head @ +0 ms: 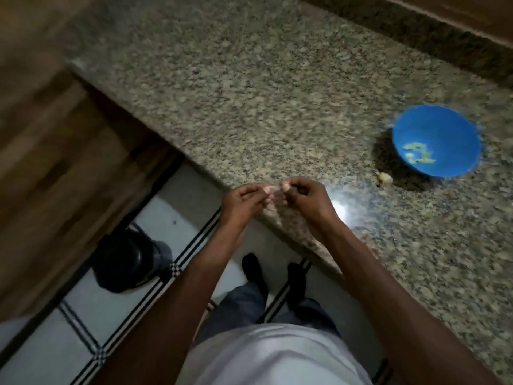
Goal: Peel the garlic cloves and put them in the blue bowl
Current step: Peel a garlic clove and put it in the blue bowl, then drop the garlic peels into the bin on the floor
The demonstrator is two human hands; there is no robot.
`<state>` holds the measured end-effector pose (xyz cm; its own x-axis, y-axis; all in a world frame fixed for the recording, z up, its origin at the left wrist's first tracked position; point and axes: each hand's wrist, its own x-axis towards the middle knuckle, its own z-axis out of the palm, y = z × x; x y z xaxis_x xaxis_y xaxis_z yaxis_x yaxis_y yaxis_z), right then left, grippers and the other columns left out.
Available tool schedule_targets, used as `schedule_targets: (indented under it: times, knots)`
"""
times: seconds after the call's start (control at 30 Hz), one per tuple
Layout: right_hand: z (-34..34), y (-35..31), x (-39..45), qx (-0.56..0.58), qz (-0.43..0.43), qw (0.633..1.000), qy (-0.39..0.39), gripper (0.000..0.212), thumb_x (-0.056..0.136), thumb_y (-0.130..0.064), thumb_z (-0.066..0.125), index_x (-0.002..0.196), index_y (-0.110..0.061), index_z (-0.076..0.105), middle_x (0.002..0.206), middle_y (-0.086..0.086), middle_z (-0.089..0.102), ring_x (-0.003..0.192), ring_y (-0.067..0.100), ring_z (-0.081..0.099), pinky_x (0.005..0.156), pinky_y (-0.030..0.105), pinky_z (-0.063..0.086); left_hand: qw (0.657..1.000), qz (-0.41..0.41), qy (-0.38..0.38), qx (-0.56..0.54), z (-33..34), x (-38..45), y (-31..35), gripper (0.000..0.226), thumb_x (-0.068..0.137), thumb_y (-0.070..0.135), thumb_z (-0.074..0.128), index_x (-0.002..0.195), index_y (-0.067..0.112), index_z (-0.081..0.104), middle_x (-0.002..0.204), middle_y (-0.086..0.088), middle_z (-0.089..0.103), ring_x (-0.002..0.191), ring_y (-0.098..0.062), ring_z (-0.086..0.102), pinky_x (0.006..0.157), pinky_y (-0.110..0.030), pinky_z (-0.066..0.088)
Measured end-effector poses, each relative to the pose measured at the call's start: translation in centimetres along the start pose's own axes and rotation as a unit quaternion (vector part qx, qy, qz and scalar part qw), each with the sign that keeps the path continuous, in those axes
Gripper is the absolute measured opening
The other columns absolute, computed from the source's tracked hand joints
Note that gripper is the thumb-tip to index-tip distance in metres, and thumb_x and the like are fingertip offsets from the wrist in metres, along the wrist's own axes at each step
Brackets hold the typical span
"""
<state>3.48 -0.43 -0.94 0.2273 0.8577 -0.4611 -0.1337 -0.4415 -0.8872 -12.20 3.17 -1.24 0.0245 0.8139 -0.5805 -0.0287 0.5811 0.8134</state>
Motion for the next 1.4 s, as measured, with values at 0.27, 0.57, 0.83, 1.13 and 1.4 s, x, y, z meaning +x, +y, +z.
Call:
schedule_targets:
  times: [0.27, 0.57, 0.83, 1.13, 1.4]
  knots:
    - [19.6, -0.5, -0.5, -0.052, -0.003, 0.977, -0.205, 0.014, 0.101, -0.001, 0.064, 0.092, -0.011, 0.07, 0.078, 0.007, 0.069, 0.063, 0.005, 0.065, 0.065, 0.018, 0.056, 0.974, 0.035, 0.176, -0.14, -17.6, -3.0, 0.9, 0.01, 0.089, -0.005, 0.075, 0.097, 0.0, 0.078, 0.09, -0.015, 0.08, 0.088, -0.027, 0.078, 0.082, -0.029, 0.062]
    - [42.1, 5.6, -5.9, -0.134, 0.027, 0.938, -0.318, 0.025, 0.101, 0.004, 0.061, 0.088, -0.014, 0.071, 0.083, 0.005, 0.069, 0.073, 0.009, 0.068, 0.07, 0.022, 0.058, 0.923, 0.042, 0.311, -0.222, -40.9, -6.7, -4.8, 0.024, 0.089, -0.005, 0.076, 0.113, -0.001, 0.074, 0.09, -0.005, 0.08, 0.086, -0.018, 0.078, 0.08, -0.024, 0.061]
    - [51.4, 11.0, -9.6, -0.186, 0.064, 0.919, -0.341, 0.007, 0.101, -0.005, 0.066, 0.102, -0.003, 0.073, 0.094, 0.015, 0.075, 0.079, 0.016, 0.07, 0.077, 0.029, 0.062, 0.886, 0.014, 0.374, -0.274, -50.5, -8.9, -10.0, 0.018, 0.09, 0.002, 0.077, 0.105, 0.012, 0.079, 0.107, -0.009, 0.079, 0.102, -0.023, 0.077, 0.091, -0.029, 0.06]
    - [57.6, 18.6, -9.9, -0.289, 0.101, 0.887, -0.347, 0.007, 0.099, -0.019, 0.072, 0.1, -0.013, 0.076, 0.098, 0.012, 0.078, 0.095, 0.029, 0.076, 0.095, 0.054, 0.061, 0.853, -0.014, 0.407, -0.325, -56.3, -8.4, -15.6, 0.015, 0.093, -0.001, 0.072, 0.106, 0.006, 0.075, 0.109, -0.017, 0.077, 0.098, -0.026, 0.077, 0.087, -0.03, 0.062]
    - [63.6, 23.0, -7.4, -0.317, 0.125, 0.877, -0.34, 0.012, 0.1, -0.018, 0.071, 0.107, -0.01, 0.076, 0.099, 0.013, 0.079, 0.096, 0.031, 0.076, 0.095, 0.052, 0.061, 0.829, -0.04, 0.424, -0.362, -60.2, -5.9, -19.5, 0.013, 0.095, -0.006, 0.065, 0.101, 0.003, 0.072, 0.105, -0.022, 0.073, 0.105, -0.038, 0.07, 0.101, -0.046, 0.056]
